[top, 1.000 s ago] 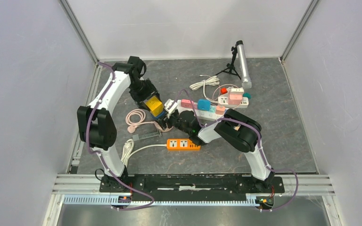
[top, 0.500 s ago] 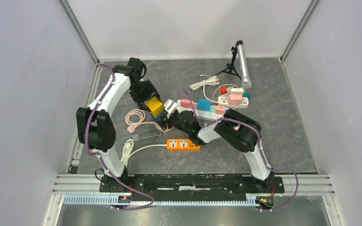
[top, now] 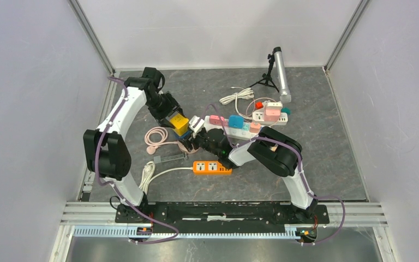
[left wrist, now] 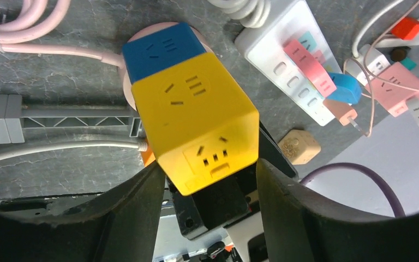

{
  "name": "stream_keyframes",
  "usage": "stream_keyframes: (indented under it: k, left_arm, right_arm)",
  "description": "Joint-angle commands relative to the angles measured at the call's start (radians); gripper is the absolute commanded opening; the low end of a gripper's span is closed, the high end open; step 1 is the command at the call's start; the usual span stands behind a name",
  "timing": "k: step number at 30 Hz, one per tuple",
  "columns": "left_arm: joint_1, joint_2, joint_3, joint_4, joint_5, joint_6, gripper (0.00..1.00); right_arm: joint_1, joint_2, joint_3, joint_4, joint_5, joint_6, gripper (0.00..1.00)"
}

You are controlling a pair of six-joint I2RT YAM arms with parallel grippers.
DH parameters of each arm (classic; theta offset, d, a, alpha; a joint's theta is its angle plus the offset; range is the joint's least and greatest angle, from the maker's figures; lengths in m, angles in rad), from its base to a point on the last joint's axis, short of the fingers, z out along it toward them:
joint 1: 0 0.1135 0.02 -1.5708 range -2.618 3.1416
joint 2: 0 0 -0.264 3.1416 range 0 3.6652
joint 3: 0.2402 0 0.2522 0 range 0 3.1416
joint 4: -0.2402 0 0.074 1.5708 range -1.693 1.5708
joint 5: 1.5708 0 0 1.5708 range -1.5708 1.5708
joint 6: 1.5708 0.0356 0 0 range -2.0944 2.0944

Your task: Pull the plug off the socket

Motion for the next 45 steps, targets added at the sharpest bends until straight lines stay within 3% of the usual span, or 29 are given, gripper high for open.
stream_keyframes:
  k: [1, 5, 11, 12, 14, 16, 19, 22, 28, 38, 42, 45]
  left_arm:
    - [-0.041, -0.086, 0.049, 0.051, 0.101, -0.028, 0.02]
    - [-0.064, -0.1, -0.041, 0.124, 0.173, -0.077, 0.02]
    - [-0.026, -0.105, 0.045, 0.023, 0.043, 0.028, 0.02]
    - [-0.026, -0.105, 0.057, 0.012, 0.017, 0.041, 0.09]
    - [-0.026, -0.105, 0.061, 0.007, -0.01, 0.045, 0.41]
    - [-0.026, -0.098, 0.061, 0.006, -0.016, 0.041, 0.64]
    - [-0.027, -0.073, 0.062, 0.006, -0.047, 0.04, 0.78]
    - [-0.026, -0.051, 0.063, 0.012, -0.05, 0.038, 0.87]
    - [-0.031, -0.026, 0.037, 0.032, -0.112, 0.039, 0.92]
    - [-0.04, 0.015, -0.009, 0.072, -0.1, 0.052, 0.65]
    - [-0.04, 0.011, -0.031, 0.072, -0.101, 0.07, 0.68]
    - [-0.04, 0.018, -0.032, 0.072, -0.097, 0.086, 0.82]
  right_arm:
    - [0.024, 0.066, -0.009, -0.211, -0.024, -0.045, 0.0]
    - [0.025, 0.079, 0.038, -0.287, -0.017, -0.05, 0.0]
    - [0.025, 0.061, 0.0, -0.237, -0.025, -0.05, 0.0]
    - [0.026, 0.059, -0.004, -0.231, -0.025, -0.05, 0.0]
    - [0.025, 0.053, -0.021, -0.204, -0.025, -0.051, 0.0]
    - [0.025, 0.05, -0.03, -0.191, -0.025, -0.051, 0.0]
    - [0.025, 0.05, -0.03, -0.194, -0.025, -0.054, 0.0]
    - [0.025, 0.05, -0.032, -0.195, -0.022, -0.061, 0.0]
    - [0.026, 0.05, -0.03, -0.196, -0.019, -0.065, 0.0]
    - [0.027, 0.056, -0.031, -0.197, -0.013, -0.079, 0.0]
    - [0.029, 0.057, -0.03, -0.194, -0.011, -0.08, 0.0]
    - [0.033, 0.057, -0.03, -0.195, -0.009, -0.087, 0.0]
